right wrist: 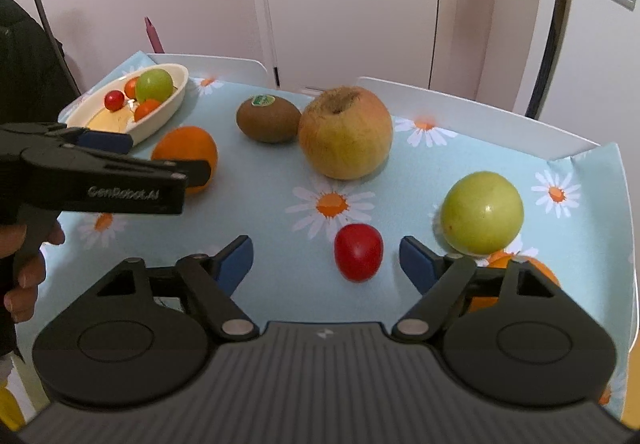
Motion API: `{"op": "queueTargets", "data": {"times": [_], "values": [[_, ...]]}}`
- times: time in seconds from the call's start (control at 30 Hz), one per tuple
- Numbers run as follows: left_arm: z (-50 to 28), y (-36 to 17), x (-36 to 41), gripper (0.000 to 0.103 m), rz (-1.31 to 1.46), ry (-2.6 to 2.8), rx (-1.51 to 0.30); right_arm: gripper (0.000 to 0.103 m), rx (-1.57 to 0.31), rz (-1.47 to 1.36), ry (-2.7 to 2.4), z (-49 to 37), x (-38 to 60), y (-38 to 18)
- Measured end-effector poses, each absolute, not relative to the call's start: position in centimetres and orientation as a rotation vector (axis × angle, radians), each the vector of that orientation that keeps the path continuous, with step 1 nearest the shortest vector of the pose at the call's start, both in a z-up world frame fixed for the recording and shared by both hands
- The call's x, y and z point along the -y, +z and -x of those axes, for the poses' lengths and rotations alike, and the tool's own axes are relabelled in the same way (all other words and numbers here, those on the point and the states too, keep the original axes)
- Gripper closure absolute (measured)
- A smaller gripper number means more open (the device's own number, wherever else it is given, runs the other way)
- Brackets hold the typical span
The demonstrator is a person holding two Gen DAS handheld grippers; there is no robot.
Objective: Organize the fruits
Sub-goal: 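Grasp a large orange with the left tool while the right tool grasps a red tomato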
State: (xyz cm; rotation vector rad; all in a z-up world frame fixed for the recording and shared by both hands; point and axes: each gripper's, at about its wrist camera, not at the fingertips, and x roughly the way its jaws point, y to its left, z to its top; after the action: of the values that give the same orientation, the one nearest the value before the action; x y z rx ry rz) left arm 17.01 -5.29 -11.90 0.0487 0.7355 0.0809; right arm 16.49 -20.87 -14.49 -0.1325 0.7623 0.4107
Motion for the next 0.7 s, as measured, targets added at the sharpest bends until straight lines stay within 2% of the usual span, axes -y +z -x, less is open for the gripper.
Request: {"op": "queueTargets", "data": {"times": [0.07, 0.13, 0.2, 0.23, 0.33, 0.7], "values": [[-17.3, -12.3, 5.5, 0.015, -0.059, 0.084, -0.738, 0.02, -0.761, 0.126, 0.41, -16.6, 21.0, -14.7], [-17.6, -12.6, 5.6, 0.021, -0.06, 0.092, -0.742, 0.02, -0.755, 0.132, 0.406, -16.7, 21.0, -14.8], [-17.7, -12.8, 5.6, 0.034, -0.05, 0.095, -0.746, 0.021, -0.75, 0.134, 0.402, -16.7, 21.1, -14.8], [-17.7, -12.9, 5.5, 0.037, -0.038, 0.086, -0.743, 0.021, -0.75, 0.135, 0.402, -16.8, 21.1, -14.9], [-17.6, -12.9, 5.7, 0.037, -0.036, 0.095, -0.734, 0.027, -0.752, 0.138, 0.397, -17.0, 21.2, -15.0], [-16.3, -12.7, 5.7, 0.038, -0.069, 0.098, -0.741, 0.036, -0.753, 0.136, 0.377, -17.2, 21.4, -15.5]]}}
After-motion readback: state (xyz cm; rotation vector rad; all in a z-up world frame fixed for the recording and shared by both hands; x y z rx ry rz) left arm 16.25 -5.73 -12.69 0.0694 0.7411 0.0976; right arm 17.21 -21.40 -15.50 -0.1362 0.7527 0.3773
